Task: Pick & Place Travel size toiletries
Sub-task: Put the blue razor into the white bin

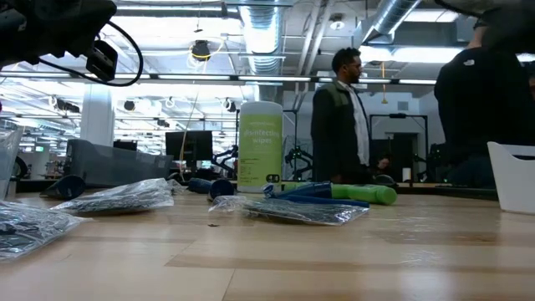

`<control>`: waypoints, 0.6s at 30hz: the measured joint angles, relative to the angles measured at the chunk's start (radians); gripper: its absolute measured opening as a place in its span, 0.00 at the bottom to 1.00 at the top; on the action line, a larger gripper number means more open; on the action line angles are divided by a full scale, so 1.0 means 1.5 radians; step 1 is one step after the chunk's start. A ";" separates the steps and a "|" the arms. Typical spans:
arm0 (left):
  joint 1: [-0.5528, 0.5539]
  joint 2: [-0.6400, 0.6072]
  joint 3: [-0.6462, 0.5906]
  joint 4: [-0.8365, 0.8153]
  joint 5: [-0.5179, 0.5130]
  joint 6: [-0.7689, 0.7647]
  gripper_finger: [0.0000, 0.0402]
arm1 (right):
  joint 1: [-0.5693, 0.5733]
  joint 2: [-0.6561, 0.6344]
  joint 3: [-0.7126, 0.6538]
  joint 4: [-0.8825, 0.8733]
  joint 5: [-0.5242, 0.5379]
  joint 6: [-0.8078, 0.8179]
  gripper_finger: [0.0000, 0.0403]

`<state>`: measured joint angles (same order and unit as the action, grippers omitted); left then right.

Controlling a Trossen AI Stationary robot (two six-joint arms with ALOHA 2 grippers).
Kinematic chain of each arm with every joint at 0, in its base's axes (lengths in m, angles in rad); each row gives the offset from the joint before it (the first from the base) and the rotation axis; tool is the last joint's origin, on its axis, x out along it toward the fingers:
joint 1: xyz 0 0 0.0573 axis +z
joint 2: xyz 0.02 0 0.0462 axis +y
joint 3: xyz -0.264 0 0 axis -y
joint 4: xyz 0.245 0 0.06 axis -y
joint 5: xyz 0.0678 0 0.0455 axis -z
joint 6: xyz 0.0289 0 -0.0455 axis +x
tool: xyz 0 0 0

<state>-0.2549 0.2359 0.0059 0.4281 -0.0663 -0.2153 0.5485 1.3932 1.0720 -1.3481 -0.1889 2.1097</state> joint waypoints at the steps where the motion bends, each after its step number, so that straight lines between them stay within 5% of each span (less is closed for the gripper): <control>1: 0.000 0.000 0.000 0.000 0.000 0.000 0.01 | -0.008 0.000 0.014 0.003 0.002 -0.010 0.57; 11: 0.000 0.000 0.000 0.000 0.000 0.000 0.01 | -0.140 0.011 0.076 0.251 0.177 -0.227 0.52; 18: 0.000 0.002 0.000 0.001 0.000 0.000 0.01 | -0.226 0.115 0.085 0.462 0.151 -0.528 0.48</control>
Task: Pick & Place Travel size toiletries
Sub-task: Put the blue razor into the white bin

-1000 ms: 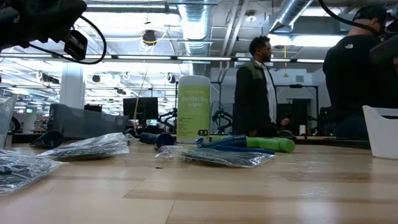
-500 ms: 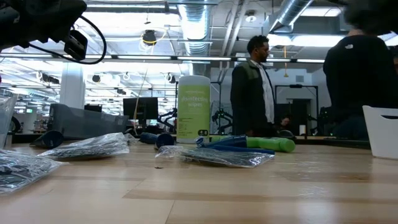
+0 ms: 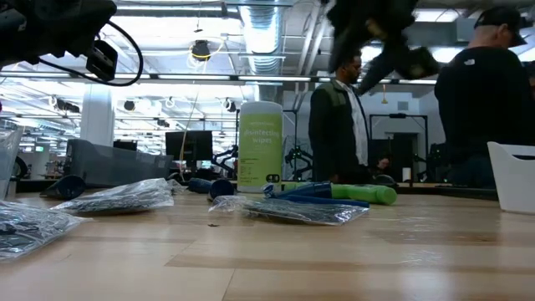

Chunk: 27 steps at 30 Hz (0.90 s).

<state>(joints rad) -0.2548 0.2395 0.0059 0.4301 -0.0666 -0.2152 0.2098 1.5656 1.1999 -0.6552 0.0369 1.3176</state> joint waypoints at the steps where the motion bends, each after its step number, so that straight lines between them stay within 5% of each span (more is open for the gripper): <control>1: 0.000 0.001 0.000 -0.001 0.000 0.000 0.01 | -0.005 0.021 0.011 0.016 -0.007 -0.060 0.48; 6: 0.000 0.011 0.000 -0.002 0.000 0.000 0.01 | -0.001 0.105 0.070 -0.010 -0.030 -0.346 0.48; 10: 0.000 0.022 0.000 0.000 0.000 0.000 0.01 | 0.007 0.164 0.114 -0.104 -0.044 -0.464 0.48; 27: 0.000 0.042 0.000 0.000 0.000 0.000 0.01 | -0.010 0.292 0.134 -0.153 -0.060 -0.598 0.55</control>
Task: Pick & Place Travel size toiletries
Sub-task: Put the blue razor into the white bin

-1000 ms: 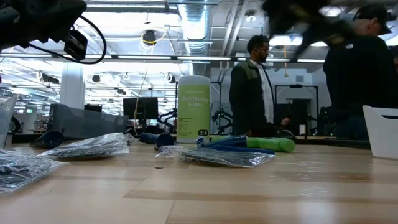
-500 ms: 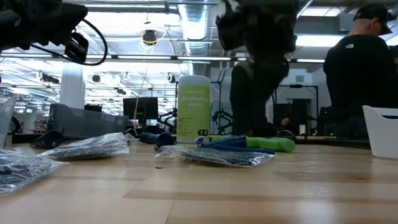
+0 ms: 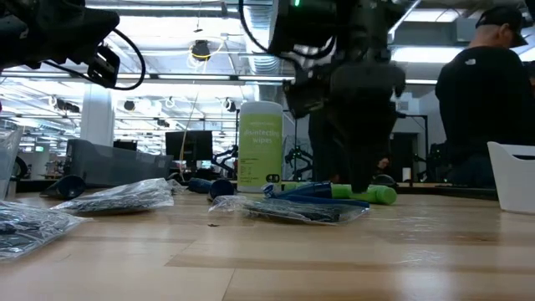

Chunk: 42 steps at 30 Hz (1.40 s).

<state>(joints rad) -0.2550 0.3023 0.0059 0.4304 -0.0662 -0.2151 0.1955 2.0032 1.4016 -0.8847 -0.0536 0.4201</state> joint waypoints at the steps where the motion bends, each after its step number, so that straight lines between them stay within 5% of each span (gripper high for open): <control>1: 0.000 0.000 0.000 0.000 0.000 0.000 0.01 | -0.003 0.002 0.000 -0.005 0.000 -0.001 0.55; 25: 0.000 0.007 0.000 0.005 0.000 0.000 0.01 | -0.016 0.049 0.004 0.026 0.038 -0.035 0.46; 34: 0.000 0.014 0.000 0.009 0.000 0.000 0.01 | -0.028 0.049 0.003 0.007 0.025 -0.038 0.05; 42: 0.000 0.014 0.000 0.014 0.000 0.000 0.01 | -0.026 0.057 0.063 -0.043 0.017 -0.058 0.03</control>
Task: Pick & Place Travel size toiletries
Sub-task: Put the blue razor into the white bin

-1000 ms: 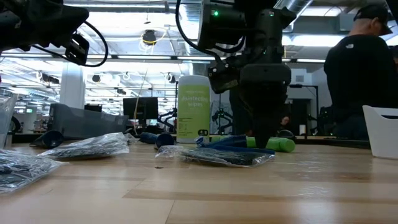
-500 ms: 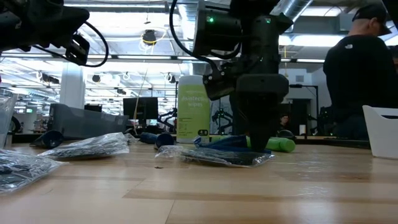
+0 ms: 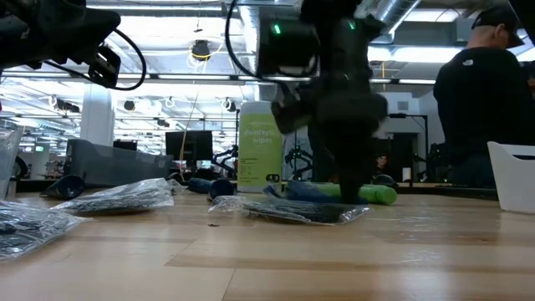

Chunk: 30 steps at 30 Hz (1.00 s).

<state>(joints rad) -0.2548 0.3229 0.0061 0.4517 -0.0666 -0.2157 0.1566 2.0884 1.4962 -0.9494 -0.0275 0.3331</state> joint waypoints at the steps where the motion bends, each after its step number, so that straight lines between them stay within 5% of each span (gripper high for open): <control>1: 0.000 0.000 0.000 0.000 0.000 0.000 0.01 | 0.000 0.000 0.019 -0.007 0.001 -0.002 0.02; 17: 0.000 0.000 0.000 0.005 0.000 0.000 0.01 | 0.024 -0.046 0.282 -0.301 0.019 0.036 0.02; 24: 0.000 -0.063 0.000 0.004 0.000 0.000 0.01 | 0.080 -0.132 0.224 -0.426 0.049 0.209 0.02; 30: 0.000 -0.196 0.000 0.005 0.000 0.001 0.01 | 0.137 -0.222 0.100 -0.412 0.054 0.447 0.02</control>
<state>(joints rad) -0.2550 0.0284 0.0059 0.4591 -0.0662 -0.2150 0.3616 1.7556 1.6467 -1.5668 0.0528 1.0040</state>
